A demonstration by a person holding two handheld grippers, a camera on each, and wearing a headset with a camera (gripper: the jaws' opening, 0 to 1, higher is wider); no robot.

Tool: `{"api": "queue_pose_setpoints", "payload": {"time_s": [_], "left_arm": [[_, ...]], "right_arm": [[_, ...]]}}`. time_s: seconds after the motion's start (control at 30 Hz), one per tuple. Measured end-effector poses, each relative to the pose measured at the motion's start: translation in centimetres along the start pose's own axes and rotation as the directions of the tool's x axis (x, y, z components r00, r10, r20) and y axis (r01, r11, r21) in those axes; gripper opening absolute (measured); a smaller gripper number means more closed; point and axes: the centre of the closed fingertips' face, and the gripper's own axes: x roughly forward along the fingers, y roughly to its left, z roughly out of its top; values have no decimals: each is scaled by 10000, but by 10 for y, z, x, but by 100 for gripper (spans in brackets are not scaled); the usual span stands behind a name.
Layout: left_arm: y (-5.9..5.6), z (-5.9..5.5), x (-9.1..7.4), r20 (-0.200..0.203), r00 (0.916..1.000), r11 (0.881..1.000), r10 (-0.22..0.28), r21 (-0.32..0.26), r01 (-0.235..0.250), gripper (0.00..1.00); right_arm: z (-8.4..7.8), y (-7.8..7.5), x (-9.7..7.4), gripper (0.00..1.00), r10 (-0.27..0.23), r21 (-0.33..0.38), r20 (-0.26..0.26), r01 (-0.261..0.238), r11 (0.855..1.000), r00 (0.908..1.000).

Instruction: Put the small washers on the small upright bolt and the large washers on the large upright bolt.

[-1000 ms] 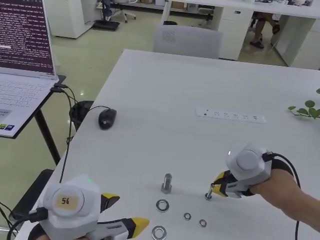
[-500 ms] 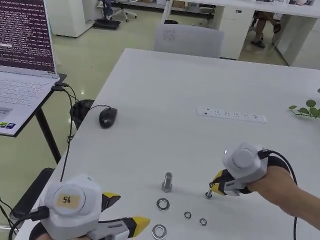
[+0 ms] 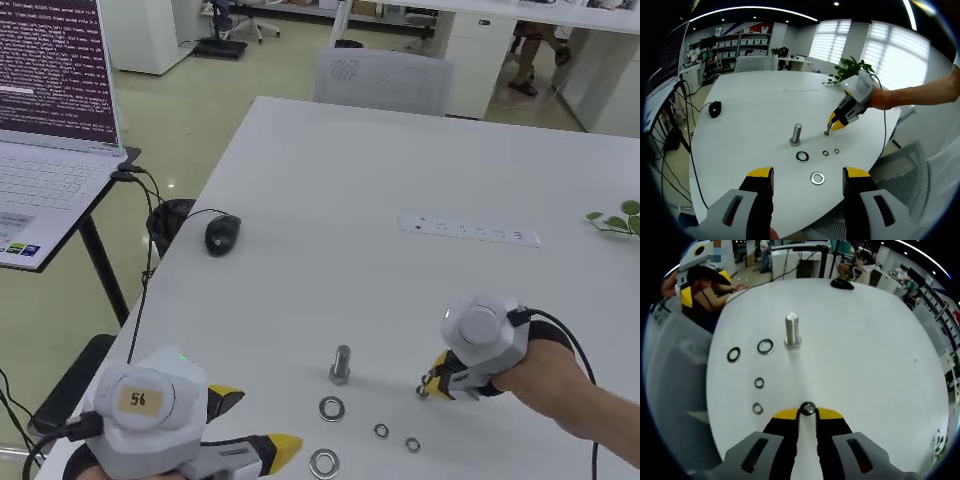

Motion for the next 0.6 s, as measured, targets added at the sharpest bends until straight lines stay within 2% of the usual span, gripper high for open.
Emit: {"api": "queue_pose_setpoints", "payload": {"time_s": [0.3,0.43,0.6], "left_arm": [[0,0,0,-5,10000,10000,7,-15,-7,55],[0,0,0,-18,10000,10000,4,-9,-4,55],[0,-1,0,-29,10000,10000,-7,-17,7,55]], "right_arm": [[-8,3,15,14,29,516,-83,-24,9987,10000],[-12,5,14,16,-12,583,-56,15,9983,10000],[-24,9,10,17,34,952,-16,-32,9955,10000]]}}
